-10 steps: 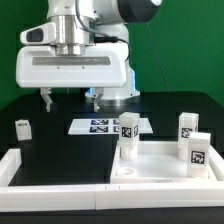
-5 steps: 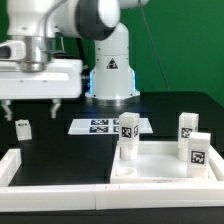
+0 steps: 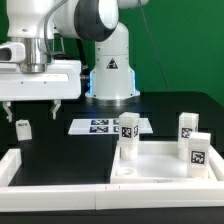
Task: Assemble square table
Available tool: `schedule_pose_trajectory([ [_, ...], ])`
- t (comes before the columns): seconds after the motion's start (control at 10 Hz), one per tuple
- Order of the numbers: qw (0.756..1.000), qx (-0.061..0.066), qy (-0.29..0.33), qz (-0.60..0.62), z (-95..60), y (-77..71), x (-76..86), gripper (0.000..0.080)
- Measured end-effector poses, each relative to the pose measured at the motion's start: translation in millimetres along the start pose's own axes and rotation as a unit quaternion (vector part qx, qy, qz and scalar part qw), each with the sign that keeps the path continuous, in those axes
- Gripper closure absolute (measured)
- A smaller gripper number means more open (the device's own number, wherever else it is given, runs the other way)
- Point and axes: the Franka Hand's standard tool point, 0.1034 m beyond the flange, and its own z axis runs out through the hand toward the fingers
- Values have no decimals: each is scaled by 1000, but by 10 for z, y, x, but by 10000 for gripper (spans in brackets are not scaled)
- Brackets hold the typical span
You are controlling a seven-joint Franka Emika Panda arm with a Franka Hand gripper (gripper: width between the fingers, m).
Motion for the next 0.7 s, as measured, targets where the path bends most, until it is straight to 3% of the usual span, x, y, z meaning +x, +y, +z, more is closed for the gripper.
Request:
schedule_pose_trajectory([
  [0.1,998,28,-47,5,92,-98,-36,150],
  [0.2,994,45,-96,-5,158,-43,-111,150],
  [0.4,982,59,-179,-8,193,12,-221,150],
  [0.5,975,56,-212,-27,228,30,-240,150],
  [0.7,962,66,-262,-41,170,44,-270,150],
])
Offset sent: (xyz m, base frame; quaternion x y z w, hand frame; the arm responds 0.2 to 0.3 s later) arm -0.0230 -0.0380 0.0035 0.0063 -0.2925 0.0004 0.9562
